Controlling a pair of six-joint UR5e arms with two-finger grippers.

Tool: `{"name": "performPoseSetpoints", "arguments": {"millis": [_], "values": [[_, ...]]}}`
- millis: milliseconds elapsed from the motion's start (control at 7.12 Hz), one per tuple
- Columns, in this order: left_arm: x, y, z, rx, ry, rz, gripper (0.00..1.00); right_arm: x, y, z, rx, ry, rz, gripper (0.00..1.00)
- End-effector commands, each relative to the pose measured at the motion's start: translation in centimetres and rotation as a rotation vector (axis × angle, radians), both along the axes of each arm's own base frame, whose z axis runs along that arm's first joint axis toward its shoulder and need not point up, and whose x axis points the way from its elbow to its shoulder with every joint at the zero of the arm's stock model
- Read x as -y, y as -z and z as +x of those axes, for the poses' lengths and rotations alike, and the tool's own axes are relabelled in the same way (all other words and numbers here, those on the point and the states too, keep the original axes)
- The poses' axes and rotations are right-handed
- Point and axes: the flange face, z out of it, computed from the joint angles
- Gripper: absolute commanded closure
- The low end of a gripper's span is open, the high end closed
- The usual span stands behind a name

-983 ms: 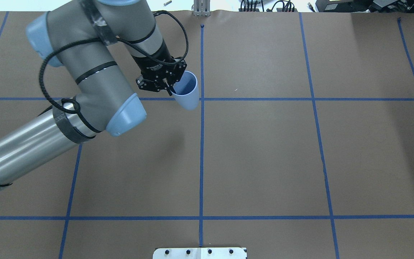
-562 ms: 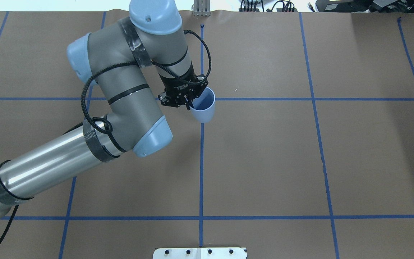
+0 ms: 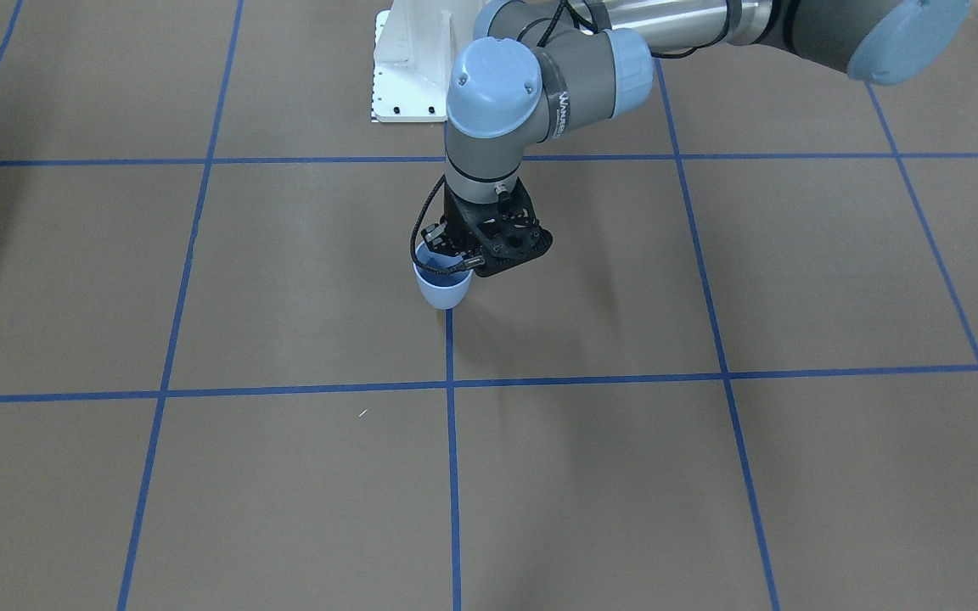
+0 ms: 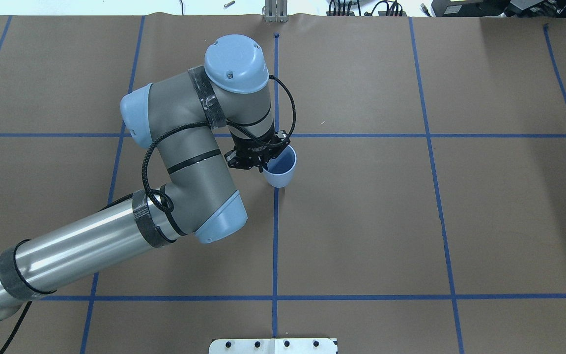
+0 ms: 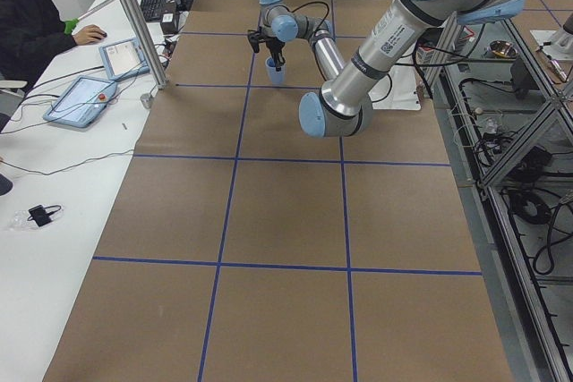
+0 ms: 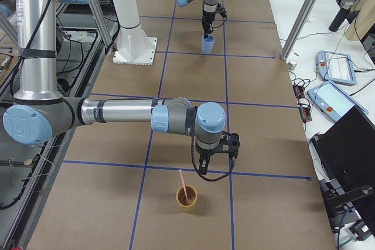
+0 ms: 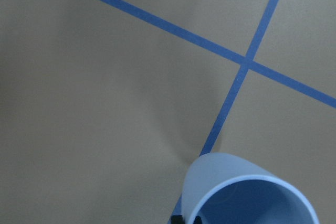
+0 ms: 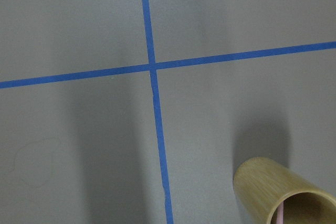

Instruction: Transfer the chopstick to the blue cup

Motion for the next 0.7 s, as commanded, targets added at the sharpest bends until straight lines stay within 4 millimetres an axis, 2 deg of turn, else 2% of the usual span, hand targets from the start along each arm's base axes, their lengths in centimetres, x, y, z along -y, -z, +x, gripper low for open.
{"name": "performPoseSetpoints", "arguments": {"millis": [0,140,281,562], "values": [[2.6,-1.2,0.0,-0.016,0.03,0.019,1.0,0.1,0.2,0.0,-0.001,0.0,0.004,0.0],[3.2,-1.8,0.7,-0.02,0.032,0.019,1.0,0.1,0.2,0.0,0.001,0.0,0.004,0.0],[3.7,-1.6,1.5,-0.014,0.032,0.015,1.0,0.1,0.2,0.0,-0.001,0.0,0.004,0.0],[3.8,-1.1,1.6,-0.018,0.033,0.016,1.0,0.1,0.1,0.0,-0.004,0.002,0.002,0.0]]}}
